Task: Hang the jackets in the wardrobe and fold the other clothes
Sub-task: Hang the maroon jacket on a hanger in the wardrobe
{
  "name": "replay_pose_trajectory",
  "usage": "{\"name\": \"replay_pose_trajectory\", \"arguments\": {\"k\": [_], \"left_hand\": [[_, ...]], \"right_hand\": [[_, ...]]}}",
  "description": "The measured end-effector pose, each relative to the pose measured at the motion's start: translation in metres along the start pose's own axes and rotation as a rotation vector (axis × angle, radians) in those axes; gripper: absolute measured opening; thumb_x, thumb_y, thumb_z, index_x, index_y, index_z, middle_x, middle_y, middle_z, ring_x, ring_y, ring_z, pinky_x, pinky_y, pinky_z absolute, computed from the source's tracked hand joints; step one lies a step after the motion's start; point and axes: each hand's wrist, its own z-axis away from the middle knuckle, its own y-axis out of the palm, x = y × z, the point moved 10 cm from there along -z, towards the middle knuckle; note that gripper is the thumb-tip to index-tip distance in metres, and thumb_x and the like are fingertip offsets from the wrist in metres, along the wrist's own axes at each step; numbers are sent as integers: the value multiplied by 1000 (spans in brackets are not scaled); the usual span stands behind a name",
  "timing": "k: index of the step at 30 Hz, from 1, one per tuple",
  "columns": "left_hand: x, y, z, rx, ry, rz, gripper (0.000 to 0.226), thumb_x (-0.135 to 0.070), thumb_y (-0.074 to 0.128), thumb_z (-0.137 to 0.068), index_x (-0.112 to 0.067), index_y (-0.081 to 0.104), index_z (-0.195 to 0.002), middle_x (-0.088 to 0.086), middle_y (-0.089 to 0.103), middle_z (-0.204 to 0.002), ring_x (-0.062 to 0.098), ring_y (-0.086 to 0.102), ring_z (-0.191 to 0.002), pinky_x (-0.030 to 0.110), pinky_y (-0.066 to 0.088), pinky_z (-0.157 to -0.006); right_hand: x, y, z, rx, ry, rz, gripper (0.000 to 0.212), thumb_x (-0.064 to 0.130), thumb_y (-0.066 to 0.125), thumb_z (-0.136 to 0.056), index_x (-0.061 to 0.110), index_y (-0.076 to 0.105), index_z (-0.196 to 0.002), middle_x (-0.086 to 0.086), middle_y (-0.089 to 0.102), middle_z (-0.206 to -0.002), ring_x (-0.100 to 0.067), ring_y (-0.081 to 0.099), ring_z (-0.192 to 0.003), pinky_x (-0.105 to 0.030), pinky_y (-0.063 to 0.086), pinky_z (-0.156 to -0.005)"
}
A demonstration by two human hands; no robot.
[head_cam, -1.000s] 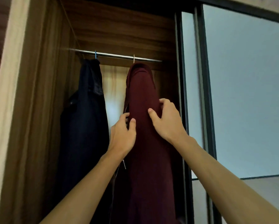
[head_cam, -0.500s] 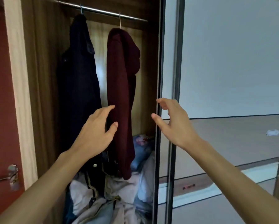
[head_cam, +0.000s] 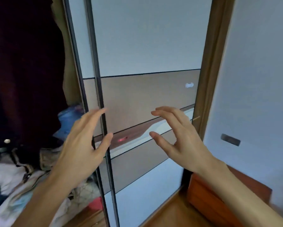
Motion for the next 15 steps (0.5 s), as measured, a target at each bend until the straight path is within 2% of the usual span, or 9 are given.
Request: {"name": "replay_pose_trajectory", "arguments": {"k": [3, 7, 10, 12, 15], "left_hand": [[-54, 53, 5, 65, 68, 38, 55, -32, 61, -96, -22, 43, -148, -2, 47, -149, 21, 43, -137, 20, 27, -108], [-117, 119, 12, 156, 143, 142, 55, -30, 58, -95, -22, 43, -147, -3, 49, -145, 21, 48, -132, 30, 38, -108], [-162, 165, 19, 229, 190, 203, 56, -35, 55, -97, -25, 40, -149, -4, 44, -152, 17, 42, -140, 34, 39, -111], [-192, 195, 25, 298, 202, 253, 57, -44, 50, -97, -28, 38, -151, -6, 40, -157, 15, 36, -145, 35, 38, -112], [-236, 230, 35, 395, 257, 305, 64, -50, 52, -93, -30, 36, -152, -6, 36, -160, 14, 34, -147, 33, 37, -112]], "right_hand": [[-33, -42, 46, -3, 118, 34, 51, 40, 62, -94, 22, 49, -140, 5, 46, -145, -12, 43, -133, -35, 39, -111], [-81, -87, 108, 22, 293, 128, 61, 52, 60, -92, 35, 36, -146, 15, 31, -154, -7, 30, -142, -29, 30, -115], [-112, -118, 154, 34, 406, 202, 68, 54, 62, -89, 39, 30, -147, 17, 24, -157, -6, 23, -143, -28, 22, -113], [-128, -138, 185, 16, 482, 214, 70, 53, 66, -87, 42, 28, -145, 17, 22, -157, -6, 20, -144, -29, 20, -114], [-143, -159, 223, 20, 600, 218, 72, 50, 69, -86, 43, 28, -145, 16, 19, -160, -11, 18, -147, -40, 25, -119]]}}
